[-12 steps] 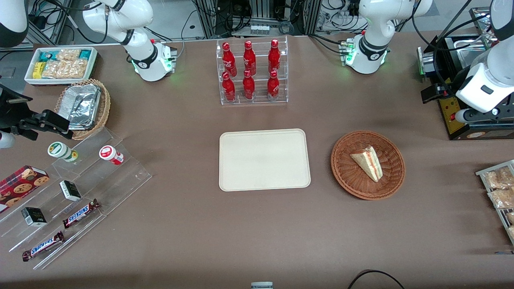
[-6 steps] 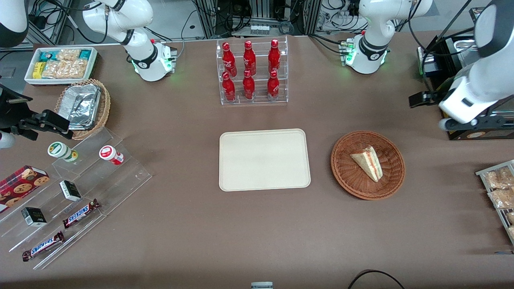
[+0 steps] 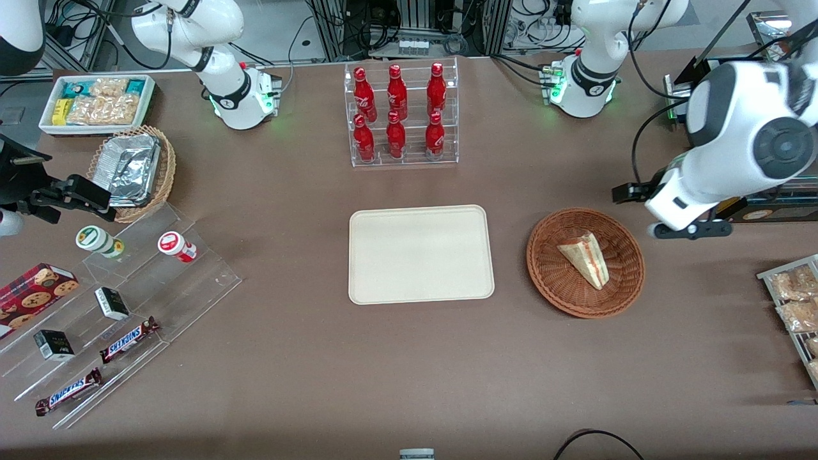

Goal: Place sandwich from basket to tray
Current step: 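Move the left gripper over the wrapped sandwich in the wicker basket, then lower the left gripper and close it on the sandwich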

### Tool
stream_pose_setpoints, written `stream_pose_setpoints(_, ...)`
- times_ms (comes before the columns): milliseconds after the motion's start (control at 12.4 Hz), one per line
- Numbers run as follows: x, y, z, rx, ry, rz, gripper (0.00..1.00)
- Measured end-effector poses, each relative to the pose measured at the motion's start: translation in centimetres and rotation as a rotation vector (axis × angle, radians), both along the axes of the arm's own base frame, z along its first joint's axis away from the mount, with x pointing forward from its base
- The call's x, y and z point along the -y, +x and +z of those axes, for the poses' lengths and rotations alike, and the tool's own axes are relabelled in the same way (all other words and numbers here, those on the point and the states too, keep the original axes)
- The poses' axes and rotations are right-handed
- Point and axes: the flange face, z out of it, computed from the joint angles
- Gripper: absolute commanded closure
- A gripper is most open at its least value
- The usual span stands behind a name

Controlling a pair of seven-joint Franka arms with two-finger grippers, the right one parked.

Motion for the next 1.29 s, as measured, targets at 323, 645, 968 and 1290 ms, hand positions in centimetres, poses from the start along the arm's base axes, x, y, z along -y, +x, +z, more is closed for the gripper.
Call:
stream_pose_setpoints(323,1.8,-1.4,-7.3,0.128,-0.001,0.075,0.00)
stream_pose_setpoints(645,2.4,-2.2,-9.7,0.183,0.021,0.277,0.00)
stream_pose_setpoints(968,3.0,-1.8,-12.1,0.250,0.024,0.530,0.00)
stream_pose_setpoints(1290,3.9,-1.5,-14.7,0.254,0.032,0.692,0.00)
